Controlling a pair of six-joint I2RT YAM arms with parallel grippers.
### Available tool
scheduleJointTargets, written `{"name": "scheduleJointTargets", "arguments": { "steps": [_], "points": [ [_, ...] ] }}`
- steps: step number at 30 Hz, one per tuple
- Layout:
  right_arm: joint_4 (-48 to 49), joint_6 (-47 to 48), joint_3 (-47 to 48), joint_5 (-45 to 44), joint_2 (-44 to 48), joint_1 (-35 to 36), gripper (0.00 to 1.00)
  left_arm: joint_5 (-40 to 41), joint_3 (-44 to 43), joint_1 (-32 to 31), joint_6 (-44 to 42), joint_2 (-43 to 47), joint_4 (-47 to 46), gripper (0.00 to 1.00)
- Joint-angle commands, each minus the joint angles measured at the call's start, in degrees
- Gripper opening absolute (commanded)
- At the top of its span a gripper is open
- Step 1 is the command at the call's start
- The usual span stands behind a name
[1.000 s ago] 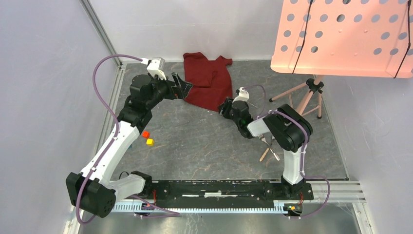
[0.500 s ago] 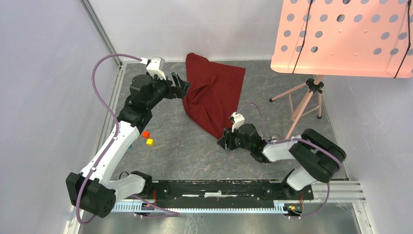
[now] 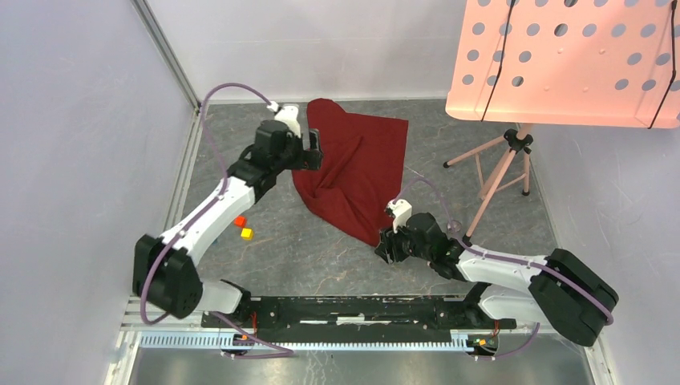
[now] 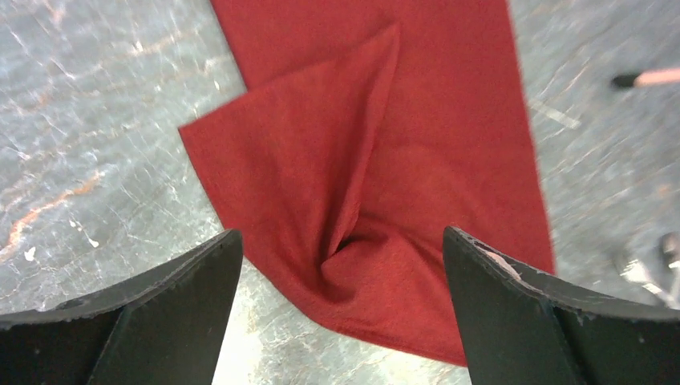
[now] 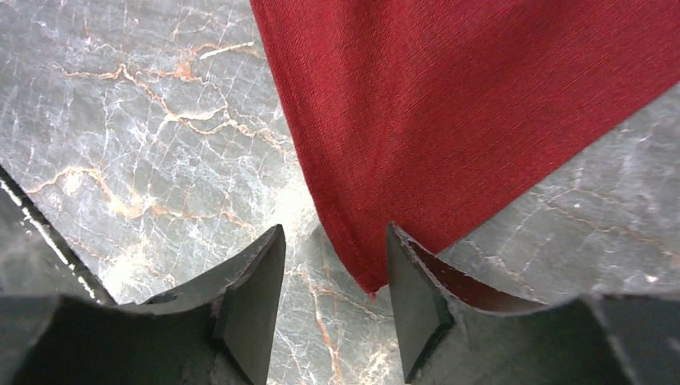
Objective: Fold the napkin into a case and place the utensils inside
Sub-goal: Move the crumpled napkin to the corner of the board, then flatten out the crumpled napkin at the center of the board.
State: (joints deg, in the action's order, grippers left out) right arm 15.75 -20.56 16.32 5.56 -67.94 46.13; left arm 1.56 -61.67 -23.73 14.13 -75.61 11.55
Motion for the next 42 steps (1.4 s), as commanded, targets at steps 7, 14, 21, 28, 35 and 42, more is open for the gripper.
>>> {"name": "scheduleJointTargets", "arguments": {
  "steps": [7,14,21,28,35,42],
  "points": [
    [-0.1,0.3,-0.8,-1.9,5.2,0.3,0.69,5.8,-6.2,-2.6,-2.1,-19.8,8.6,1.00],
    [-5.5,0.6,-2.2,-3.9,11.1,0.2,0.72,1.3,-7.4,1.4,7.0,-28.1,3.1,0.99],
    [-9.4,2.9,0.2,-7.3,11.0,-1.7,0.74,5.7,-9.1,1.8,10.1,-30.5,-1.2,0.95],
    [-11.7,1.5,3.3,-6.7,8.9,-4.2,0.73,-6.2,-19.0,7.5,7.2,-37.0,1.5,1.00],
    [-13.3,-0.2,6.6,-6.0,5.7,-4.4,0.71,-6.3,-28.9,10.4,2.9,-44.5,9.5,0.98],
    [-11.2,-3.1,7.0,-5.7,4.1,-4.4,0.70,-11.0,-25.3,12.1,3.4,-44.4,8.2,0.91]
  ]
}}
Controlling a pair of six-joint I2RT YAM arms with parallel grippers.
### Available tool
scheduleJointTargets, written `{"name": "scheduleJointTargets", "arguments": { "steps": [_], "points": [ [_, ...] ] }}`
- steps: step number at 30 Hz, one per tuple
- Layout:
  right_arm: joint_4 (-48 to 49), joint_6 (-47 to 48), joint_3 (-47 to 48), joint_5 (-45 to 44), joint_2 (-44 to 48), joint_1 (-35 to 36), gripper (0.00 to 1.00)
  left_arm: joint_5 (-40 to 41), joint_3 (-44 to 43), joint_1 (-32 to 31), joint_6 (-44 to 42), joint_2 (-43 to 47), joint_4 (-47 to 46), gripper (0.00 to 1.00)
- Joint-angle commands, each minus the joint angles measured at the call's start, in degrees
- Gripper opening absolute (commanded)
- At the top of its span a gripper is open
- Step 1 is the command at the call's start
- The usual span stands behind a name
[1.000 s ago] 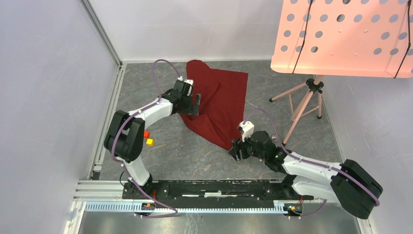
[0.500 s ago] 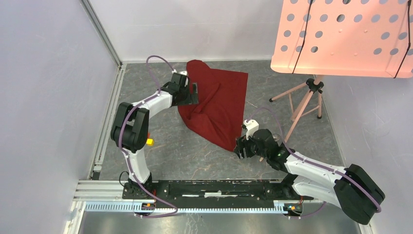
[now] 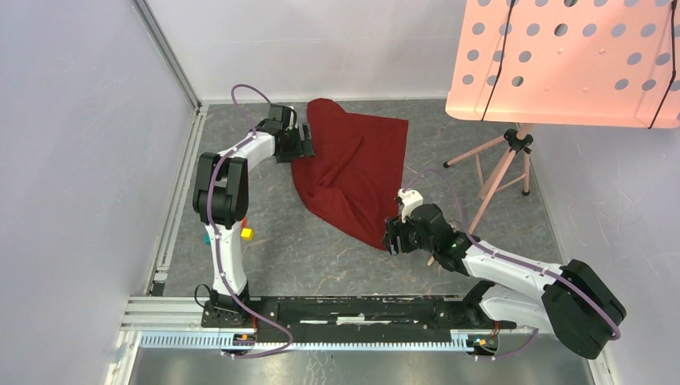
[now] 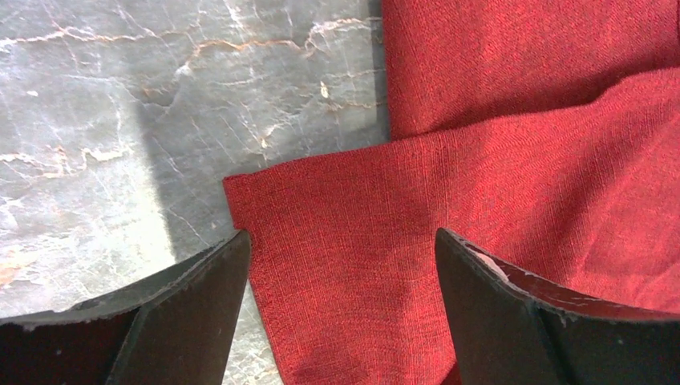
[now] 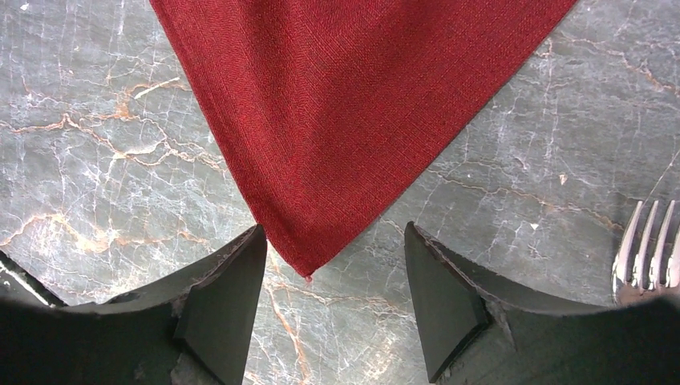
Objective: Fold the napkin into a case and place the utensils inside
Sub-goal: Flatten out the crumpled napkin at the center of the board.
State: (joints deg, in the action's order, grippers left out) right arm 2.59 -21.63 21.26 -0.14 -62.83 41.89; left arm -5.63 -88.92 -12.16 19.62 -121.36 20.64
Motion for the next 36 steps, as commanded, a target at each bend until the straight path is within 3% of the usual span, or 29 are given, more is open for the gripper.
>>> {"name": "scheduleJointTargets", "arguments": {
  "steps": [1,7,8,11,12,17,22,26,31,36],
  "points": [
    [2.0,-2.0,2.3,0.0,-1.4,-0.1,0.69,-3.8,2.9,0.6,-1.9,2.2,-1.9,0.92],
    [1.8,-2.9,3.9,1.6,-4.5,-0.1,0.67,0.0,3.3,0.7,-1.1,3.8,0.2,0.87],
    [1.6,-3.5,4.0,1.2,-4.5,-0.1,0.66,1.1,3.3,0.7,-1.3,3.9,0.7,0.84],
    [0.7,-5.5,4.5,-0.6,-4.3,-0.1,0.63,4.4,1.7,0.5,-4.0,3.5,2.7,0.61],
    [-0.4,-6.6,4.9,-2.0,-4.3,-0.1,0.61,5.4,1.0,0.3,-4.7,3.1,3.4,0.58],
    [-12.6,-15.8,11.2,-11.1,-7.6,1.2,0.58,14.0,-3.2,-1.2,-6.5,0.6,7.4,0.62],
    [-20.2,-26.4,17.9,-16.1,-11.6,4.0,0.49,15.7,-10.1,-2.7,-7.7,-3.3,13.5,0.73],
    [-29.9,-36.2,24.2,-22.1,-16.5,6.3,0.48,16.4,-12.5,-2.8,-6.6,-5.5,16.9,0.72],
    [-41.2,-43.7,30.6,-23.4,-23.6,7.6,0.41,16.2,-11.5,-3.6,-5.9,-5.3,16.8,0.71],
    [-41.3,-46.9,30.5,-21.7,-24.9,9.0,0.44,19.3,-10.8,-4.9,-7.0,-5.8,16.9,0.69]
  ]
}}
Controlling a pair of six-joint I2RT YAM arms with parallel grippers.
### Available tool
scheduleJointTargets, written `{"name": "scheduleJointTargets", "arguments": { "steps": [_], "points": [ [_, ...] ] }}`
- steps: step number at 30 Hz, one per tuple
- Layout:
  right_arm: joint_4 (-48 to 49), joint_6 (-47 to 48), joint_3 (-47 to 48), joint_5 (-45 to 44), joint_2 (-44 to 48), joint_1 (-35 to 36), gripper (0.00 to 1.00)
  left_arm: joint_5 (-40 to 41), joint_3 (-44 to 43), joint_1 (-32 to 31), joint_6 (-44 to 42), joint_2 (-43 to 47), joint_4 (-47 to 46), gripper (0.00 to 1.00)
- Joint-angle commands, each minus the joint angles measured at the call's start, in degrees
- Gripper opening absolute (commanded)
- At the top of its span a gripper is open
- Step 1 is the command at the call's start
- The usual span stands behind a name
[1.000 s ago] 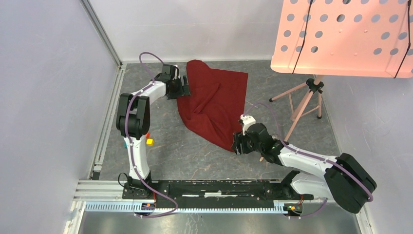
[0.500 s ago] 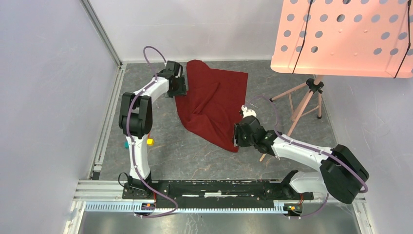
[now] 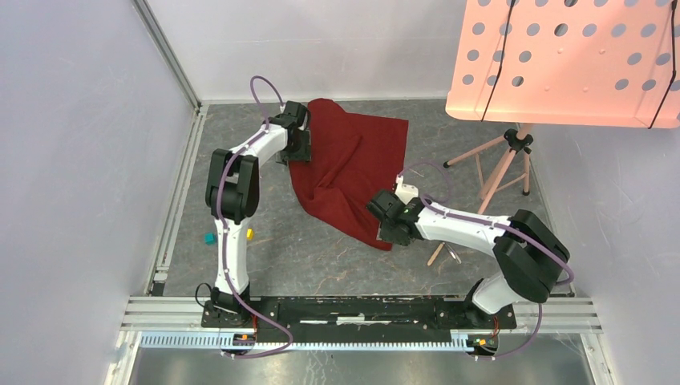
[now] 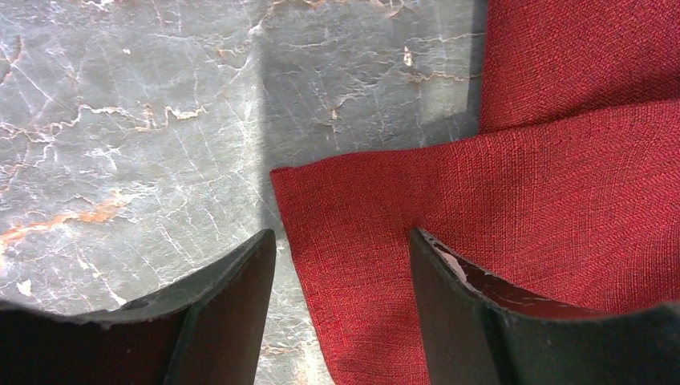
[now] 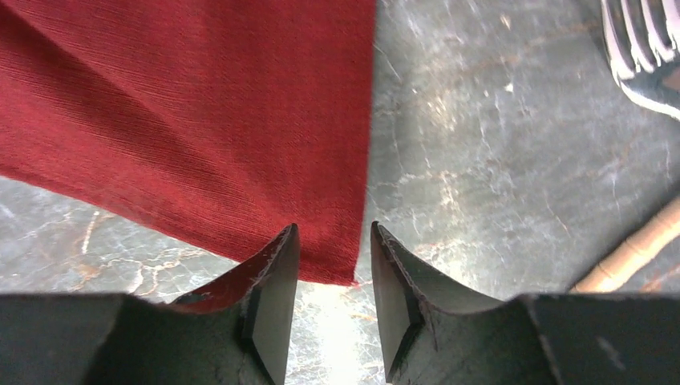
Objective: Fold the napkin into a case and place the utensils inside
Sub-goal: Flatten out the crumpled napkin at the center of the board.
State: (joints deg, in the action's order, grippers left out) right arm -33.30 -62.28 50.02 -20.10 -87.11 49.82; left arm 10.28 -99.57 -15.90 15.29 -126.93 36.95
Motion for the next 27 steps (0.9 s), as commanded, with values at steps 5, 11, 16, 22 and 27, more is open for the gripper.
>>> {"name": "scheduleJointTargets", "arguments": {
  "steps": [5,11,16,22,27],
  "points": [
    [-10.0,-8.9,3.9,-1.2,-3.4,2.4,0.51,4.7,0.6,-1.3,-2.0,-0.1,0.5,0.64],
    [-8.4,-13.2,1.6,-0.5,-3.1,3.0,0.52,4.8,1.7,-1.6,-1.5,1.0,0.1,0.63],
    [-5.4,-17.5,-1.1,0.3,-2.3,3.1,0.51,5.9,3.7,-1.9,-1.4,1.9,-0.6,0.63],
    [-2.3,-21.0,-5.2,-1.5,-0.9,3.7,0.40,8.4,5.9,-1.9,-0.9,2.4,-0.2,0.62],
    [0.6,-21.3,-9.6,-3.3,1.9,4.3,0.18,14.5,6.0,-1.9,3.5,3.4,3.3,0.61]
  ]
}}
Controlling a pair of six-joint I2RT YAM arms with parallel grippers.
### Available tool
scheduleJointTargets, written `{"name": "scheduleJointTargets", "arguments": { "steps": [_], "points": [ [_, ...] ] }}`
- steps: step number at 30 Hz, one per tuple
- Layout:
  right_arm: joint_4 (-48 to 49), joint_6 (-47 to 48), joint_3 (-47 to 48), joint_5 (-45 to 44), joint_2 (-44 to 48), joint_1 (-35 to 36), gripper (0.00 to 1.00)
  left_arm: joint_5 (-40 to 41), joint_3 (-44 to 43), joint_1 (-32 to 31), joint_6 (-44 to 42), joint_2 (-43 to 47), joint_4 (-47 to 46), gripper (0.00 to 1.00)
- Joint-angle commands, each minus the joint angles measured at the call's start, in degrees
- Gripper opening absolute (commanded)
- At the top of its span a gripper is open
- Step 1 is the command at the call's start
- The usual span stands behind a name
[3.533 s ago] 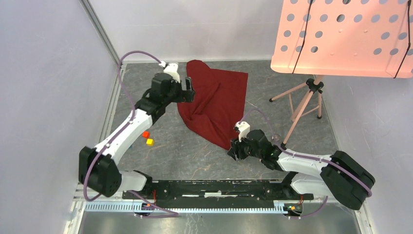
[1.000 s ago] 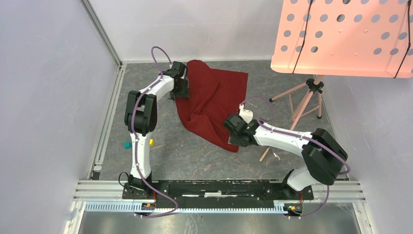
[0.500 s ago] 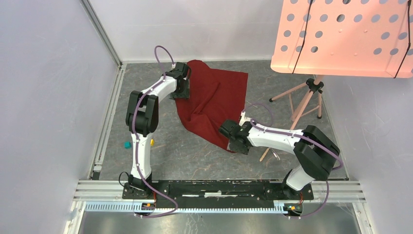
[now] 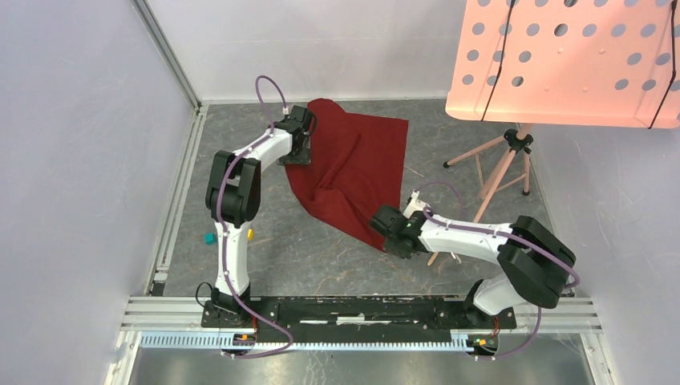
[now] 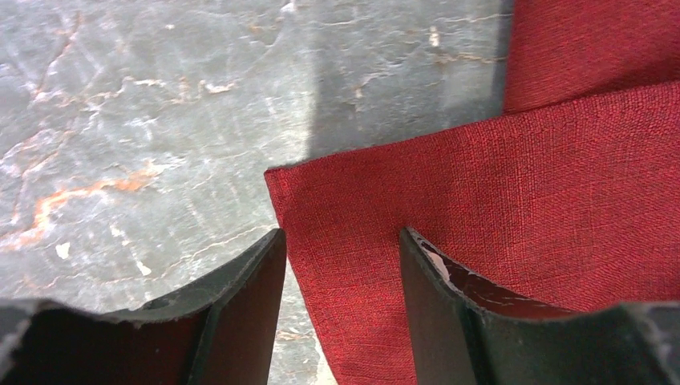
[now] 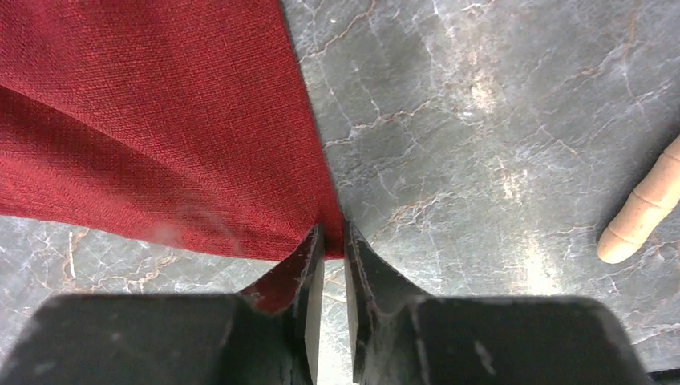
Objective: Fold the napkin into a case and place the utensils inside
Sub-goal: Flatten out the crumpled napkin at the center of the board.
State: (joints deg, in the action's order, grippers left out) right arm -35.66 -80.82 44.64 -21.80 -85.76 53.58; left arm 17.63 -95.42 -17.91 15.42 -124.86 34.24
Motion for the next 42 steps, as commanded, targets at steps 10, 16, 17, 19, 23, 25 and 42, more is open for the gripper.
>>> {"name": "scheduleJointTargets", "arguments": {
  "steps": [10,16,17,19,23,25,42],
  "points": [
    [9.5,19.2,-7.7,-7.9,8.3,0.5,0.00,6.9,13.4,3.8,12.1,6.5,11.0,0.56],
    [23.4,44.4,-13.2,-4.9,18.2,0.4,0.00,2.0,29.3,3.9,19.6,21.2,7.4,0.57],
    [23.4,46.2,-13.5,-6.0,19.6,0.4,0.00,0.4,32.5,3.9,20.8,23.7,6.2,0.57],
    [22.2,48.7,-13.9,-8.0,22.9,0.3,0.00,-4.1,37.7,3.9,22.5,27.6,4.6,0.54],
    [23.0,53.4,-15.3,-7.1,27.8,0.1,0.00,-10.7,46.0,3.5,26.3,37.2,2.3,0.52],
    [23.4,55.4,-15.1,-6.1,28.2,-0.2,0.00,-11.4,49.9,3.3,28.0,44.0,1.6,0.55],
    [18.9,51.6,-10.0,-4.1,22.0,-0.7,0.00,-9.8,52.1,9.7,32.3,56.4,5.8,0.75]
  ]
}}
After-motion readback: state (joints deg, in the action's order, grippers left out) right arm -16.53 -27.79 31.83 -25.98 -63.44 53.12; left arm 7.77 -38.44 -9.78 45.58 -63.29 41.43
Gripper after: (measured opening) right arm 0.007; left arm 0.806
